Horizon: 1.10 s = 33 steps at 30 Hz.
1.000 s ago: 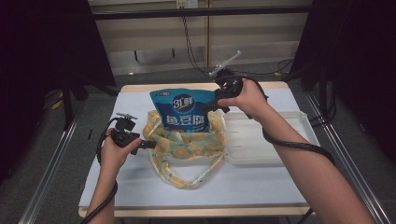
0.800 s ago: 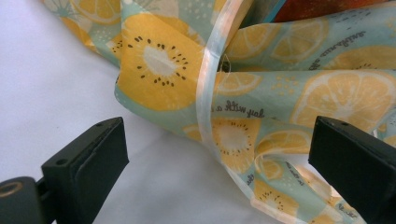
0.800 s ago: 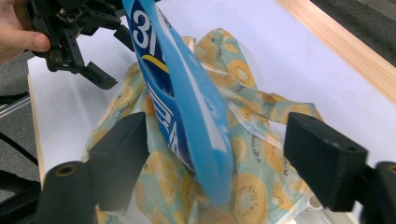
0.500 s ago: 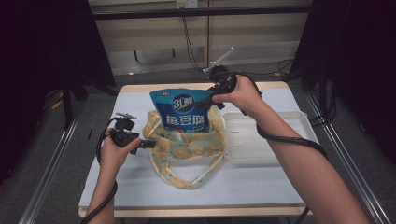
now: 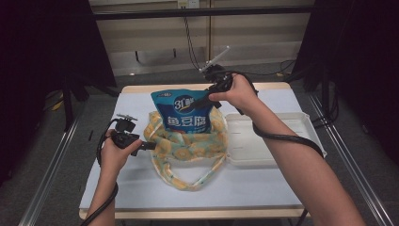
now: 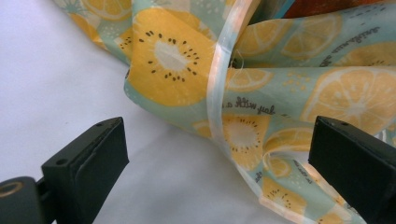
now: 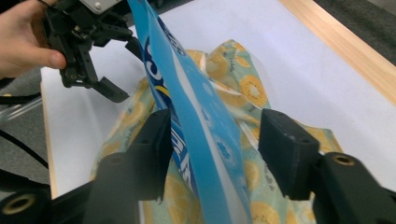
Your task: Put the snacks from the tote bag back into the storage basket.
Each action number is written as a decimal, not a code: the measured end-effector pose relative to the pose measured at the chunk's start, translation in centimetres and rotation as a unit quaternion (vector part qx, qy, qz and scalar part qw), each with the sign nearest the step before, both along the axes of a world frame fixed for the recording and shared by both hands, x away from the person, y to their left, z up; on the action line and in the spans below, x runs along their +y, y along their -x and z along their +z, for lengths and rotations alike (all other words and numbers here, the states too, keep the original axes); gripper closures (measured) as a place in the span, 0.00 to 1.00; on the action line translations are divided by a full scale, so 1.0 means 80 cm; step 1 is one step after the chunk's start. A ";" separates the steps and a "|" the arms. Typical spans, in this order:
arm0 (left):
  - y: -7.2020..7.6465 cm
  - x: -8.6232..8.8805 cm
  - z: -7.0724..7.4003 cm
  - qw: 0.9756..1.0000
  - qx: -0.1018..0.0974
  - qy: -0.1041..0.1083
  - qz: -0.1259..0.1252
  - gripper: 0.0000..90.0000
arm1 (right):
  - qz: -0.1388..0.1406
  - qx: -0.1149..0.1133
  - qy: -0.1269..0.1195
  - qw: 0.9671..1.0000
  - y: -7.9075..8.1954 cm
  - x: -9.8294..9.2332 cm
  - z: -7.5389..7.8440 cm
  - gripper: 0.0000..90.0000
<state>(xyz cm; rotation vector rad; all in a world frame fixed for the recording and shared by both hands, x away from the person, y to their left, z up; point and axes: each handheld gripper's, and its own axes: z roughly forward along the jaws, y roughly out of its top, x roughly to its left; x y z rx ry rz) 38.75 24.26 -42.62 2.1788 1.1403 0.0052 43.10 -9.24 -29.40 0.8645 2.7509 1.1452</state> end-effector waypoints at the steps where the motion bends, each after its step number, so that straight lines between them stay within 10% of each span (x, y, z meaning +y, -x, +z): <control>1: 0.000 0.000 0.000 1.000 0.000 -0.001 0.000 0.05 | 0.001 -0.003 0.001 1.000 -0.001 0.001 0.000 0.53; 11: 0.000 -0.002 -0.001 1.000 0.003 0.000 0.003 0.06 | 0.005 0.006 -0.004 1.000 -0.004 0.010 -0.004 0.60; 26: -0.001 -0.001 -0.001 1.000 0.003 -0.010 -0.001 0.06 | 0.042 -0.010 0.029 0.999 0.000 0.024 0.000 1.00; 33: 0.000 0.000 0.001 1.000 -0.001 -0.013 -0.003 0.06 | 0.062 -0.016 0.029 0.998 0.002 0.022 0.000 1.00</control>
